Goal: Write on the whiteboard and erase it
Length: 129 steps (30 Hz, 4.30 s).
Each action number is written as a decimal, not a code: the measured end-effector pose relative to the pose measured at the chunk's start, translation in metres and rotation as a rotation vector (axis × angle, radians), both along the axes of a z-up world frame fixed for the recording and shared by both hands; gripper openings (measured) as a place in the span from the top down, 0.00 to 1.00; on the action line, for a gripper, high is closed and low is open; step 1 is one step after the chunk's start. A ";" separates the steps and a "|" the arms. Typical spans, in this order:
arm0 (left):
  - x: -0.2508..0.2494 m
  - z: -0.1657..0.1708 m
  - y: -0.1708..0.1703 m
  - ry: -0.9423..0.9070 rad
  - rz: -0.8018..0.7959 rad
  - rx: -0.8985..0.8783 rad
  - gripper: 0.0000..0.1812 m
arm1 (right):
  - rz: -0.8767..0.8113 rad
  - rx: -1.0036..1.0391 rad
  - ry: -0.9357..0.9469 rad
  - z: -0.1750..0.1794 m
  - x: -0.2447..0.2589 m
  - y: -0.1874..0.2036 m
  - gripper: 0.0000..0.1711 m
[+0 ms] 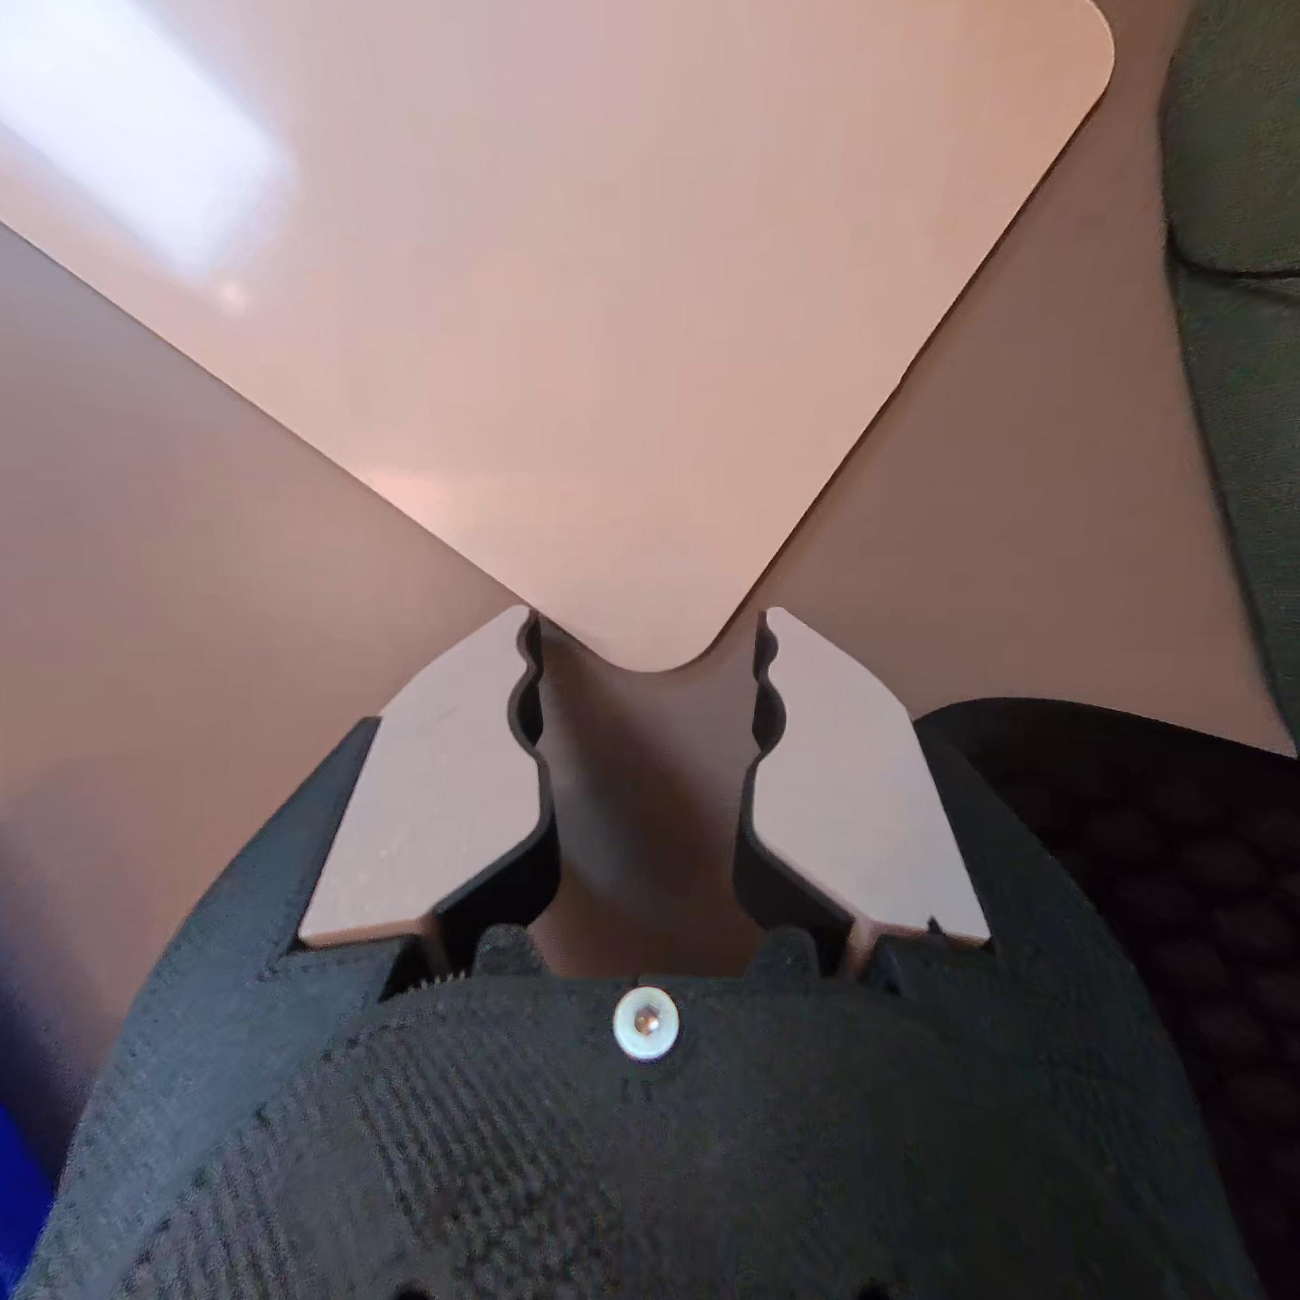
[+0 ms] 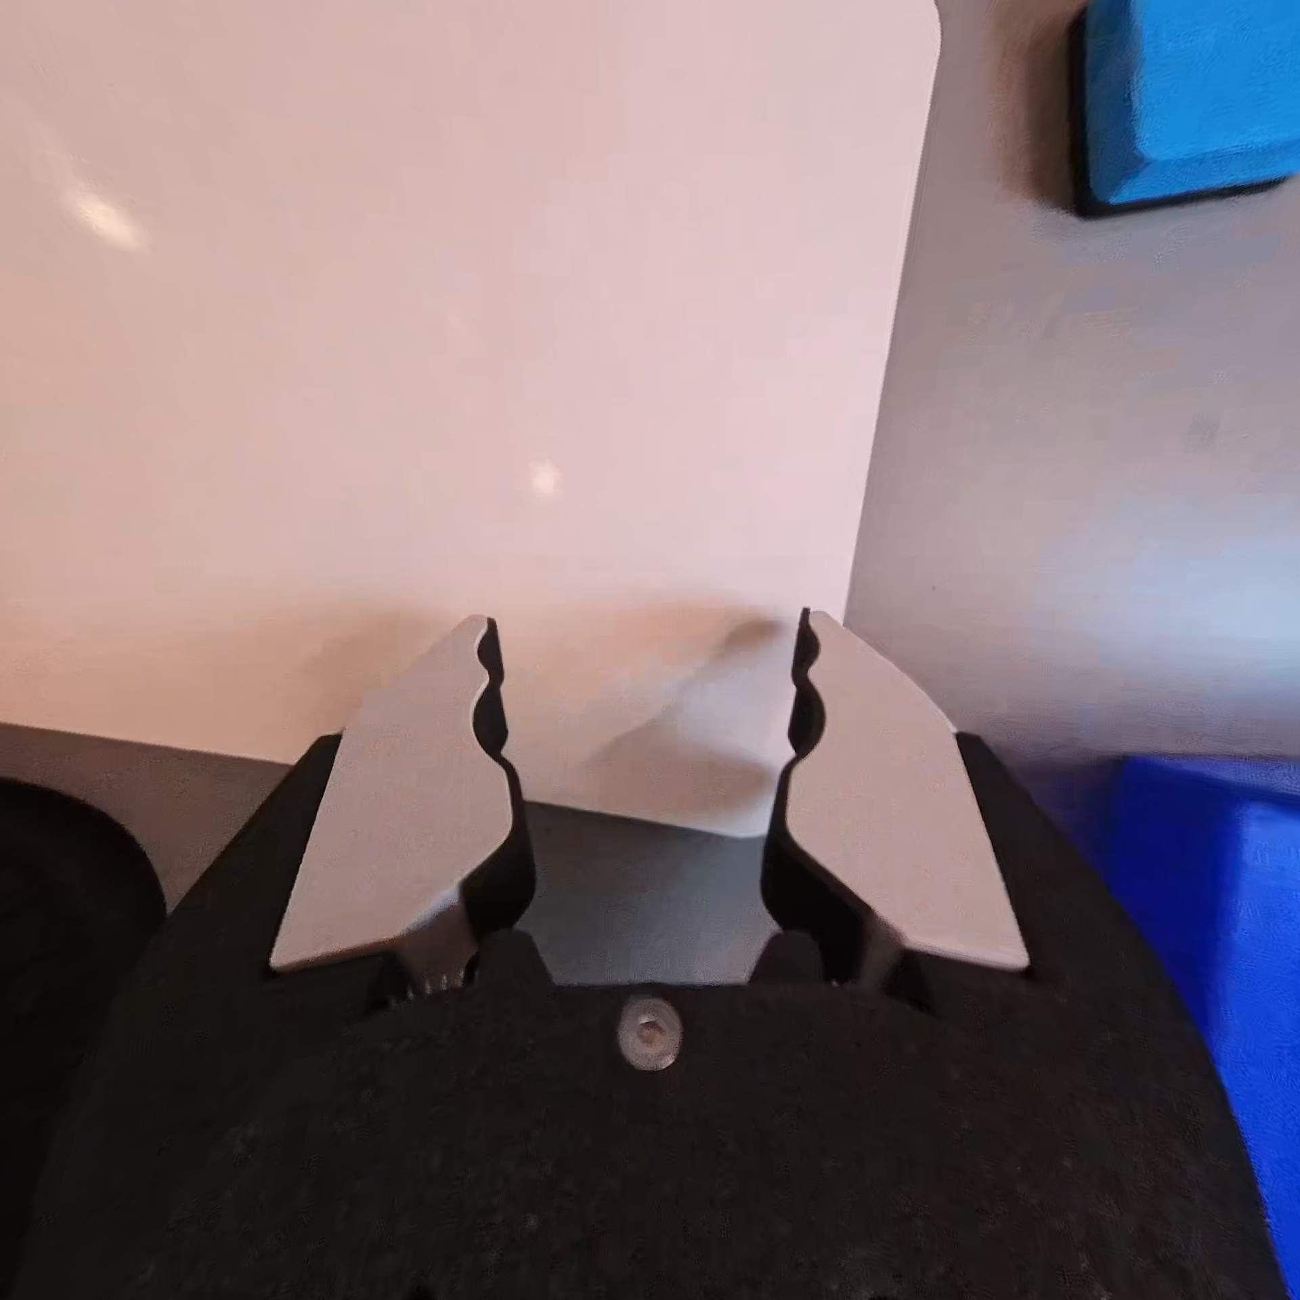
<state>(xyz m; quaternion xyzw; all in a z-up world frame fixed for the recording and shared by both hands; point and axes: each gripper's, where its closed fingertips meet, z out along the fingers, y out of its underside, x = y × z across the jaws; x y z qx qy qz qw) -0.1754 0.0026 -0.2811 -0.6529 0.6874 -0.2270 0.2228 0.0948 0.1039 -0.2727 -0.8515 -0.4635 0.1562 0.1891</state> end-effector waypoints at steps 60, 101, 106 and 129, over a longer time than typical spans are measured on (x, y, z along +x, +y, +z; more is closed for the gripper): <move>-0.259 0.002 0.296 0.657 1.378 -0.384 0.86 | -0.047 0.641 0.559 0.064 0.029 0.003 0.91; 0.110 0.235 0.070 -1.533 0.311 -0.829 0.90 | 0.255 1.467 0.506 0.220 -0.174 -0.025 0.89; 0.101 0.231 0.076 -1.413 0.254 -0.590 0.82 | 0.256 1.266 0.651 0.221 -0.161 -0.027 0.89; 0.093 0.156 0.048 -0.834 0.069 0.093 0.89 | 0.346 0.206 1.015 0.146 -0.153 -0.055 0.88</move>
